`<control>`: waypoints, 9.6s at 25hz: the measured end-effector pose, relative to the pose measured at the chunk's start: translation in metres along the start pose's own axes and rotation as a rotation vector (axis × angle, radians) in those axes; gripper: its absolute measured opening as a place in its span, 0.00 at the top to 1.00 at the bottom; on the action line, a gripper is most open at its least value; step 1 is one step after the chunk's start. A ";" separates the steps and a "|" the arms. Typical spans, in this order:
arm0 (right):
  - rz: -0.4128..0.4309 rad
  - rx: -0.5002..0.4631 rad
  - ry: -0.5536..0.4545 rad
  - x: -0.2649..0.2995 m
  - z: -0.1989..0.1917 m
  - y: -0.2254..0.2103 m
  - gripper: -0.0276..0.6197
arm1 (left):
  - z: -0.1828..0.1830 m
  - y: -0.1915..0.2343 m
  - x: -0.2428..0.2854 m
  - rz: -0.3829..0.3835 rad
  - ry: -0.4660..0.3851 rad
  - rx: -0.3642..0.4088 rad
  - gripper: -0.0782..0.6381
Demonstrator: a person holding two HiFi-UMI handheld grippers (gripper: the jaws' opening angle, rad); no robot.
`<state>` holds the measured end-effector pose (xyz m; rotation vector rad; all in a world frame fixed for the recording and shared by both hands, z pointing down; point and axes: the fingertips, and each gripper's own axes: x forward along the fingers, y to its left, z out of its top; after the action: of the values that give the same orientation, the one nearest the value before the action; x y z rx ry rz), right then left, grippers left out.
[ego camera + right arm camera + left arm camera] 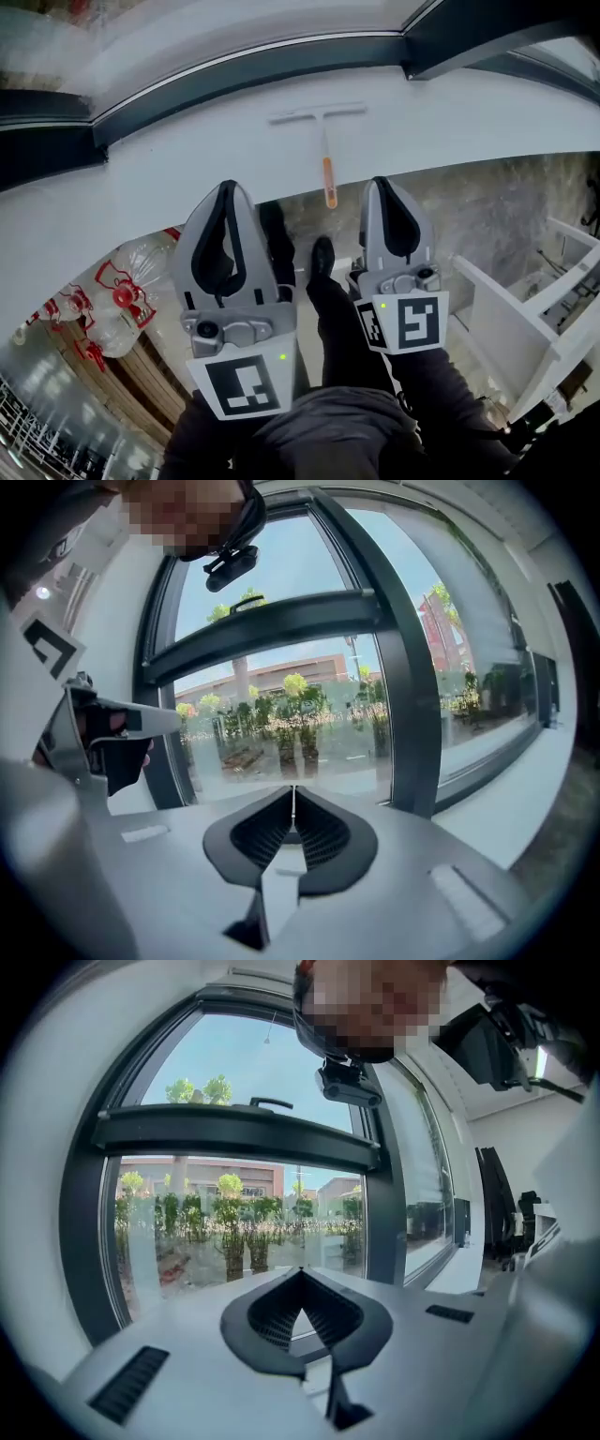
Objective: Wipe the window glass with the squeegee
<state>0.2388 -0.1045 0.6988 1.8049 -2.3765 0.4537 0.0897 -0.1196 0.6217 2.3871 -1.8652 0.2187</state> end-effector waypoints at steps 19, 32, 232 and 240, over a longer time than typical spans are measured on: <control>-0.088 -0.015 0.522 0.159 -0.244 -0.041 0.75 | -0.146 0.082 0.052 -0.012 0.193 -0.079 0.90; -0.125 -0.059 0.668 0.197 -0.283 -0.057 0.73 | -0.167 0.100 0.062 -0.021 0.235 -0.089 0.90; -0.082 -0.181 -0.364 0.067 0.719 0.003 0.83 | 0.481 0.012 0.022 -0.033 -0.490 0.142 0.90; -0.084 -0.175 -0.337 0.075 0.703 0.002 0.83 | 0.478 0.013 0.020 -0.036 -0.484 0.142 0.90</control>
<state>0.2740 -0.3900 0.0527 2.0216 -2.4377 -0.0753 0.1057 -0.2233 0.1547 2.7573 -2.0450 -0.2649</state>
